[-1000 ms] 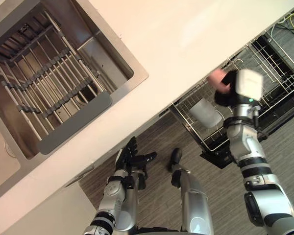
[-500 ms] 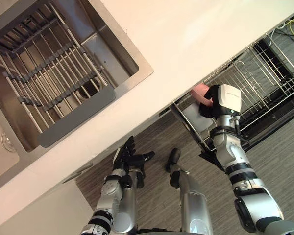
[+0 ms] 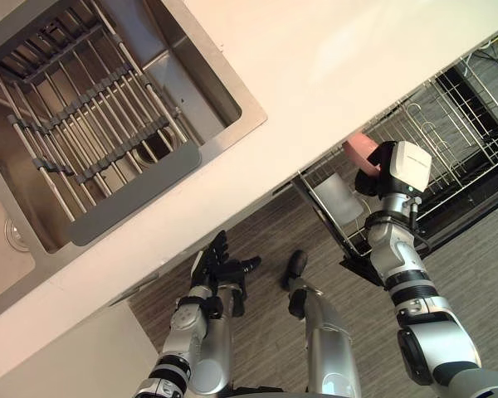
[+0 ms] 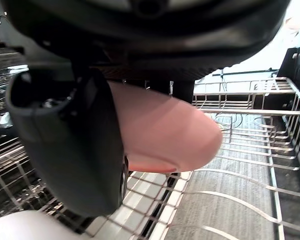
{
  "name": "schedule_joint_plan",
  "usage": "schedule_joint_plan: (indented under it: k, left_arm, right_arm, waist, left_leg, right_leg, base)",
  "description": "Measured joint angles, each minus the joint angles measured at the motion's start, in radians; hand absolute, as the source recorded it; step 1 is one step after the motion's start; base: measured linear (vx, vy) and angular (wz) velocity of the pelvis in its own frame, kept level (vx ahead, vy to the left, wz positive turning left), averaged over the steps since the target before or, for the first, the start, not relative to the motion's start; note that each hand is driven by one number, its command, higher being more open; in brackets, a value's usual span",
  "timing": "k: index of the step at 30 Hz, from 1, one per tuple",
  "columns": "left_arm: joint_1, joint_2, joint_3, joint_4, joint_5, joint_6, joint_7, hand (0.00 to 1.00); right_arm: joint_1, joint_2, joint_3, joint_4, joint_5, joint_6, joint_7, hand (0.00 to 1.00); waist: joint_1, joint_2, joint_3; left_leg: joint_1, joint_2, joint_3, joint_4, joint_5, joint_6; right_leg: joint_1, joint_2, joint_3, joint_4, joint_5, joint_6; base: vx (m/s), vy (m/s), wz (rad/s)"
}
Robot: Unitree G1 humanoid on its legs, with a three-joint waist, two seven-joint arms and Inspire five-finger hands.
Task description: Walk over to the sink, pick up the cup, carry it to the dishwasher, place the cup inside the dishwasher, then close the dishwasher door
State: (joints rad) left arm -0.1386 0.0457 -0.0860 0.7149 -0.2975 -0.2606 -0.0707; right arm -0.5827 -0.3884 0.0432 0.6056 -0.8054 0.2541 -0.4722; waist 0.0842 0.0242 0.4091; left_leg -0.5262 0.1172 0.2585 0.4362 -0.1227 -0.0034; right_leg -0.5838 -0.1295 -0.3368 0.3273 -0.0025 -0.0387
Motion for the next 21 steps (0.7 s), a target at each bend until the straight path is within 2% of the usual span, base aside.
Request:
schedule_joint_plan:
  k: [6, 11, 18, 21]
  left_arm:
    - [0.004, 0.005, 0.0, -0.002, 0.0, -0.003, -0.001, 1.0]
    - [0.018, 0.007, 0.0, -0.014, 0.0, -0.006, -0.003, 1.0]
    - [0.082, 0.005, -0.002, -0.042, 0.001, -0.006, -0.016, 1.0]
    - [0.101, 0.006, -0.003, -0.046, 0.002, -0.003, -0.015, 1.0]
  right_arm:
    - [-0.001, -0.015, -0.042, -0.004, 0.064, 0.001, 0.017, 1.0]
    - [0.007, -0.033, -0.081, -0.082, 0.142, -0.003, 0.021, 1.0]
    - [0.175, -0.028, -0.13, -0.341, 0.235, -0.054, 0.015, 1.0]
    - [0.261, 0.016, -0.162, -0.451, 0.27, -0.078, 0.017, 1.0]
  waist:
    - [-0.001, 0.0, 0.0]
    - [-0.008, 0.0, 0.001]
    - [-0.022, -0.001, 0.001]
    - [-0.036, -0.002, 0.002]
  left_leg:
    - [-0.007, 0.005, 0.003, 0.011, -0.004, 0.001]
    - [0.001, 0.011, 0.003, 0.02, -0.008, -0.001]
    - [0.092, 0.019, 0.035, 0.021, -0.03, 0.0]
    - [0.138, 0.022, 0.044, 0.011, -0.036, -0.003]
  right_leg:
    - [-0.007, 0.004, 0.005, 0.002, 0.001, 0.002]
    - [0.004, 0.009, 0.007, 0.006, 0.003, -0.001]
    - [0.077, 0.017, 0.032, 0.003, -0.009, 0.008]
    - [0.116, 0.022, 0.036, -0.003, -0.016, 0.008]
  base:
    - [0.01, -0.009, -0.02]
    - [0.01, -0.008, -0.02]
    - [0.01, 0.007, -0.12]
    - [0.03, 0.007, -0.11]
